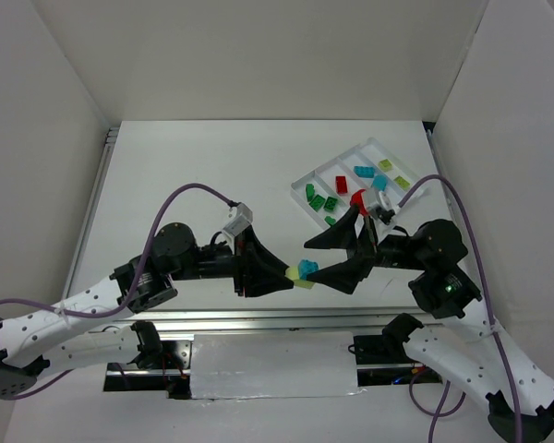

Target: Sort the legos into containers by color

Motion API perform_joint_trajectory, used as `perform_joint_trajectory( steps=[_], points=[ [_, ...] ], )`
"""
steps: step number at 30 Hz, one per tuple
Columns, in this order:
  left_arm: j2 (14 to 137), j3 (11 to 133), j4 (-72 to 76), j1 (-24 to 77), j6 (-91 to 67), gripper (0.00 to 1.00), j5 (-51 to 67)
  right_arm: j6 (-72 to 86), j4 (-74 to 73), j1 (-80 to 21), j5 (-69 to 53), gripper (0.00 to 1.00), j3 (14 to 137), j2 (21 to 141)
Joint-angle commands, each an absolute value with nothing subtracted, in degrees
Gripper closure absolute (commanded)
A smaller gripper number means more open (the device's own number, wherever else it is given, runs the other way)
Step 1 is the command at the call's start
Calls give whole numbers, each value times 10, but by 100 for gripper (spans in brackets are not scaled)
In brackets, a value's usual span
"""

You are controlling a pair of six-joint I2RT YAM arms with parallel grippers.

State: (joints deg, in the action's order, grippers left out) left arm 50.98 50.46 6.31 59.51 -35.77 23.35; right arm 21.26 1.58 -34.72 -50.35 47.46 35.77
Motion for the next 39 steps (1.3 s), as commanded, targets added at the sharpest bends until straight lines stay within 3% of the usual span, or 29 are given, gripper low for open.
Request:
perform_joint_trajectory(
  steps=[1,6,17,20,23,24,34,39],
  points=[
    [511,509,97,598,-343,100,254,199,6,-344,-519,24,496,371],
    [508,512,100,598,-342,100,259,195,4,-344,-524,18,490,381],
    [500,515,92,598,-335,100,242,194,-19,-344,-557,22,492,399],
    [498,514,91,598,-334,100,236,191,-21,-344,-562,37,489,392],
    [502,515,91,598,-332,100,241,191,-20,-344,-550,89,489,384],
    [503,514,91,598,-332,100,242,191,-23,-342,-544,100,489,382],
    [508,492,88,597,-318,100,252,221,-2,-309,-549,100,497,390],
    [502,480,76,597,-308,100,234,277,89,-273,-589,100,470,397]
  ],
)
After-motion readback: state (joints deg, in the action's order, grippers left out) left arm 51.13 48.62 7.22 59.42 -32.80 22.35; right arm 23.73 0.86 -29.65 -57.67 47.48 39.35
